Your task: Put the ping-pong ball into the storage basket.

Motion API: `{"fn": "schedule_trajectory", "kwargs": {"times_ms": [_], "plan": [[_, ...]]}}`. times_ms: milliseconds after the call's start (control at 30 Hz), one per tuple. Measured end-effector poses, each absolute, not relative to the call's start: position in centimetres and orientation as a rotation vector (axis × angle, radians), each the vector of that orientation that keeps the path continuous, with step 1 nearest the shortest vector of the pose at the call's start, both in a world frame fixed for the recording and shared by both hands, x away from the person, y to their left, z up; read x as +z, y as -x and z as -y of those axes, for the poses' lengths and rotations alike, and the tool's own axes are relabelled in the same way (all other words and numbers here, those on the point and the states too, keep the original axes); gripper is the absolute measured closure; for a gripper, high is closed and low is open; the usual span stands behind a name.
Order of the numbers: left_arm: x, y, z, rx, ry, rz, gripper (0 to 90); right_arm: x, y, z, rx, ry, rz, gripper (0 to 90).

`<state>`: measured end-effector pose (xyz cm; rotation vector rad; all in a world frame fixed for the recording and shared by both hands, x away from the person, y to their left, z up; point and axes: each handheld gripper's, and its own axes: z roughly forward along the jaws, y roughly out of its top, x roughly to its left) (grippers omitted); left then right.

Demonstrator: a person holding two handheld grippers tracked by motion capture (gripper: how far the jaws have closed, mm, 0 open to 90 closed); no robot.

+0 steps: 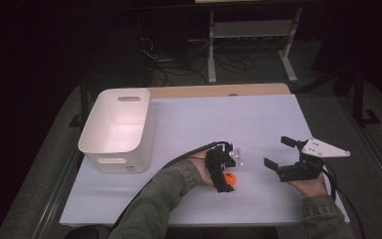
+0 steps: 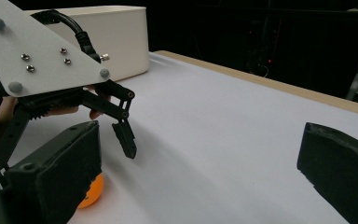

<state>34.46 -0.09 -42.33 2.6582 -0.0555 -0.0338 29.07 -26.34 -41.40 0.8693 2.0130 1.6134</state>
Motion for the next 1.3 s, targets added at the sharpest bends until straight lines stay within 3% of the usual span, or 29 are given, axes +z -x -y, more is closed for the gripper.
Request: {"fn": "schedule_trajectory", "kwargs": {"times_ms": [633, 1300], "plan": [[-42.27, -34.11, -0.21, -0.004, -2.653, 0.106, 27.7, -41.4, -29.1, 26.36, 1.613, -0.875, -2.013, 0.0], [-42.02, -34.15, -0.65, 0.035, -2.663, 0.124, 42.7, -41.27, -29.03, 26.46, 1.607, -0.874, -1.99, 0.0]]}}
